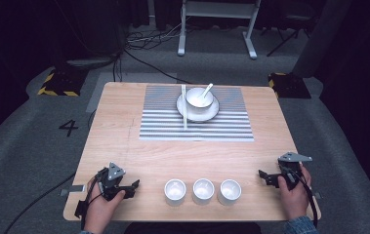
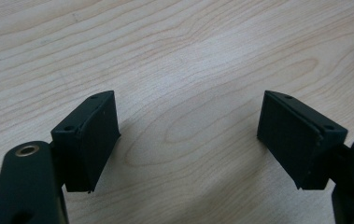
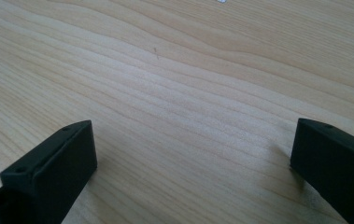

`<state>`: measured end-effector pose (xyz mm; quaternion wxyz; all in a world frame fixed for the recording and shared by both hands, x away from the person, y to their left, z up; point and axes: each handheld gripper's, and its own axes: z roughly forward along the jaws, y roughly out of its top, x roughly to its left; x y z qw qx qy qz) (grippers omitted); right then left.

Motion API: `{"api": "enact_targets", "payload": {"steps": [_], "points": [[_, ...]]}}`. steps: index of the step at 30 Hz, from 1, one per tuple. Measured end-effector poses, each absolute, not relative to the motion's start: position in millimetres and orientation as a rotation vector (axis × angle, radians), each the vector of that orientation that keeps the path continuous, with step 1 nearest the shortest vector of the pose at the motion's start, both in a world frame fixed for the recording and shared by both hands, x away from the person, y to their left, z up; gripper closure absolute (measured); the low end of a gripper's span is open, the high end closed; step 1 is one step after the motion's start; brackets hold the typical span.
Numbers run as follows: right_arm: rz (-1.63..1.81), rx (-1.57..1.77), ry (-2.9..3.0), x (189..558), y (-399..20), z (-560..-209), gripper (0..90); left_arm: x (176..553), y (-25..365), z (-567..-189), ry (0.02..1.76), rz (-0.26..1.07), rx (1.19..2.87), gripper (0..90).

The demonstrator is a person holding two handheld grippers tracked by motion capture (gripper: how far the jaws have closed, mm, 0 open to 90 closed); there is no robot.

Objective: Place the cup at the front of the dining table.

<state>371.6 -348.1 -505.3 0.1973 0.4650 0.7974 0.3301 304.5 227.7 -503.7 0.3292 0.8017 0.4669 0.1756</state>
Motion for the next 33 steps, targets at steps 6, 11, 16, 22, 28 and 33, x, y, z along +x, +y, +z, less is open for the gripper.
{"api": "enact_targets", "payload": {"steps": [6,11,16,22,28,33], "points": [[0.924,1.302,2.232,372,-348,-505,0.5,305,228,-504,1.219,0.459,2.098,20.7],[0.924,1.302,2.233,372,-348,-505,0.5,305,228,-504,1.218,0.459,2.098,20.6],[0.924,1.302,2.232,372,-348,-505,0.5,305,228,-504,1.219,0.459,2.098,20.6],[0.924,1.302,2.233,372,-348,-505,0.5,304,227,-504,1.235,0.465,2.087,21.2],[0.924,1.302,2.233,372,-348,-505,0.5,301,229,-499,1.259,0.472,2.007,24.6],[0.924,1.302,2.232,372,-348,-505,0.5,296,230,-487,1.24,0.53,1.912,25.1]]}}
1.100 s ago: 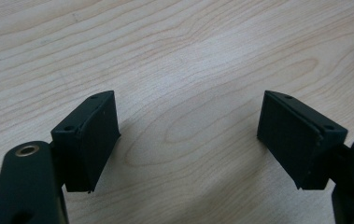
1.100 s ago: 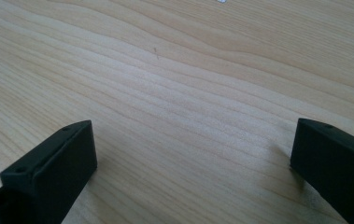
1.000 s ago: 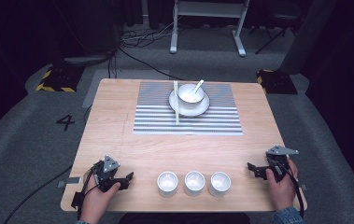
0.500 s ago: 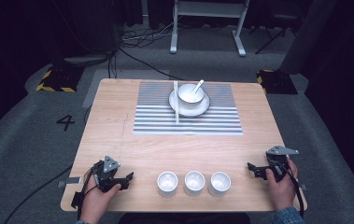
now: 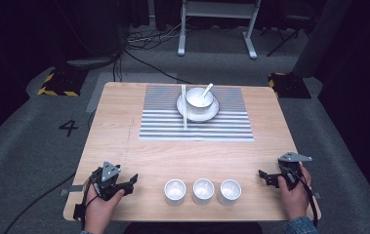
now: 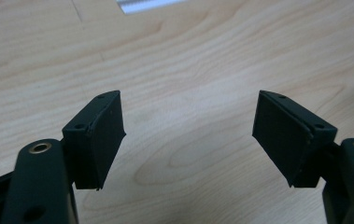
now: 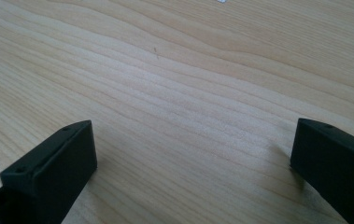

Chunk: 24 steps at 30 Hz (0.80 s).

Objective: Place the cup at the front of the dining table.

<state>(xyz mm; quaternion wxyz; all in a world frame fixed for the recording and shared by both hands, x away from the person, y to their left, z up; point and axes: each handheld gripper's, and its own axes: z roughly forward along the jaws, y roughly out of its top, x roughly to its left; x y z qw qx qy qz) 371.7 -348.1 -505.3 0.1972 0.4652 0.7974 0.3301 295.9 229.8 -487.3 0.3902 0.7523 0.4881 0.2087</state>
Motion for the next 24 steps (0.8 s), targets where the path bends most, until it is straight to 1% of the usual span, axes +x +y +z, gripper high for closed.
{"api": "enact_targets", "payload": {"steps": [4,9,24], "points": [[0.924,1.302,2.232,372,-348,-505,0.5,292,228,-480,1.206,0.573,1.85,25.2],[0.924,1.302,2.233,372,-348,-505,0.5,287,226,-472,1.175,0.622,1.814,25.2],[0.924,1.302,2.232,372,-348,-505,0.5,280,217,-458,1.165,0.654,1.788,24.2]]}}
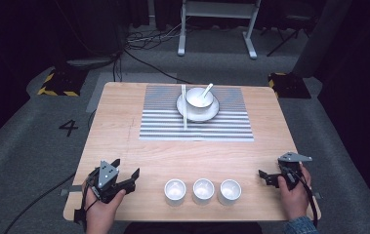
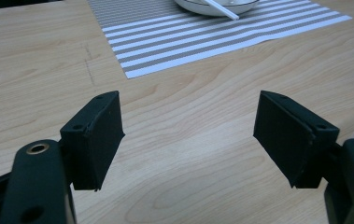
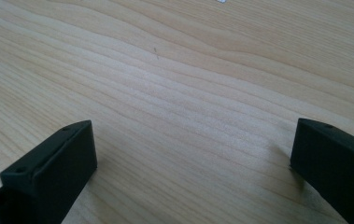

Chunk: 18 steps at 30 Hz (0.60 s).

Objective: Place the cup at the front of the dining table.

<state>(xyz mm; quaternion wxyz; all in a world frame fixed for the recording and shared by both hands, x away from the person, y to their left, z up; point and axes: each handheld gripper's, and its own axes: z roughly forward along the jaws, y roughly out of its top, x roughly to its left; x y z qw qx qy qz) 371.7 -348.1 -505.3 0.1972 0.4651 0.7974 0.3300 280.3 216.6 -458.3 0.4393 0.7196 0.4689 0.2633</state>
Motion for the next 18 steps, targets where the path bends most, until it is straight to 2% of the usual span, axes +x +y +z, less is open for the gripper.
{"api": "enact_targets", "payload": {"steps": [18], "points": [[0.924,1.302,2.232,372,-348,-505,0.5,267,174,-435,1.073,0.627,1.832,23.5]]}}
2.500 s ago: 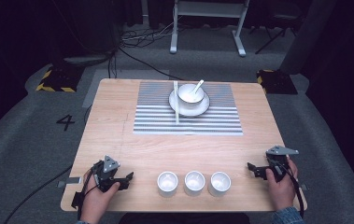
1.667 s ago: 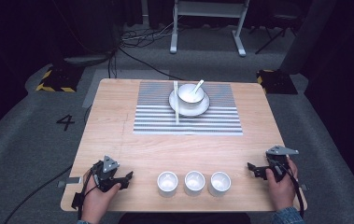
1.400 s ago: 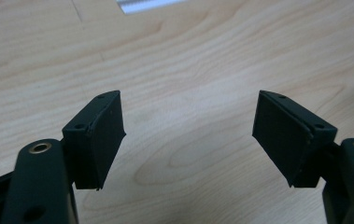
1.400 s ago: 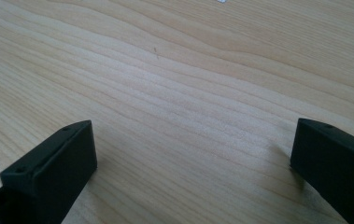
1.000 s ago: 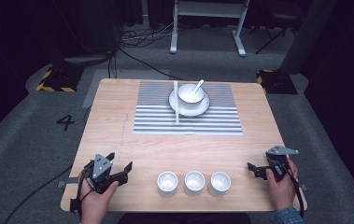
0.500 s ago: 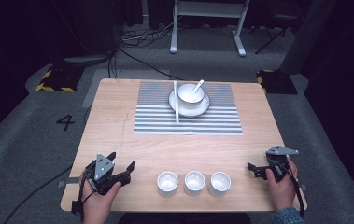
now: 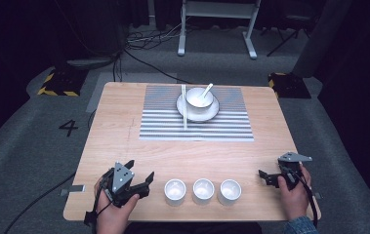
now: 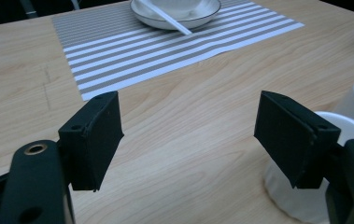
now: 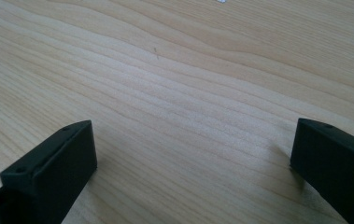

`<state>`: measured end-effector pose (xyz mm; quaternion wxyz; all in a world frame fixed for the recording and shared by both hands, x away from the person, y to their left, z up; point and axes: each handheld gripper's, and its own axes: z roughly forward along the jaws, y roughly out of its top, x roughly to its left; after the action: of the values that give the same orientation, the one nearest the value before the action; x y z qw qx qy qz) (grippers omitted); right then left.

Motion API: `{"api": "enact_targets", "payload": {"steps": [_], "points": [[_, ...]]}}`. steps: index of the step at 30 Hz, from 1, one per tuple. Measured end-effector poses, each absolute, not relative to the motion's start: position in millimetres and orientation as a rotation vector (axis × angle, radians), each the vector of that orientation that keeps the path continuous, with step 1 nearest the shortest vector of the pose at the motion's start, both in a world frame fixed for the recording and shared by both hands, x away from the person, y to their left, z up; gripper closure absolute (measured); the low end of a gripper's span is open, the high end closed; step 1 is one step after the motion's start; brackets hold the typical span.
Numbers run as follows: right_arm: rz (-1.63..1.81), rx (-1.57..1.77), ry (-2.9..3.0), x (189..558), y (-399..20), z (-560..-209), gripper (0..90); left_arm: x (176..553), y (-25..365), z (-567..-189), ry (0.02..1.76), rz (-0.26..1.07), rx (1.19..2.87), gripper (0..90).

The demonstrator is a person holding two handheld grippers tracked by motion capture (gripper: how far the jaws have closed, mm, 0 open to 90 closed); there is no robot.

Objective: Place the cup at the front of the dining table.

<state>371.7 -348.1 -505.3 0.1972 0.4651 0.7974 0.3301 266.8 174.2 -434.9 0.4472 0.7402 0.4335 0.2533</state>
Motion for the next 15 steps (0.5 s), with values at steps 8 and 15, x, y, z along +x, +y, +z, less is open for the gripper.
{"api": "enact_targets", "payload": {"steps": [8,15], "points": [[0.924,1.302,2.232,372,-348,-505,0.5,258,155,-425,1.01,0.616,1.859,22.8],[0.924,1.302,2.233,372,-348,-505,0.5,252,141,-419,0.983,0.588,1.866,22.3]]}}
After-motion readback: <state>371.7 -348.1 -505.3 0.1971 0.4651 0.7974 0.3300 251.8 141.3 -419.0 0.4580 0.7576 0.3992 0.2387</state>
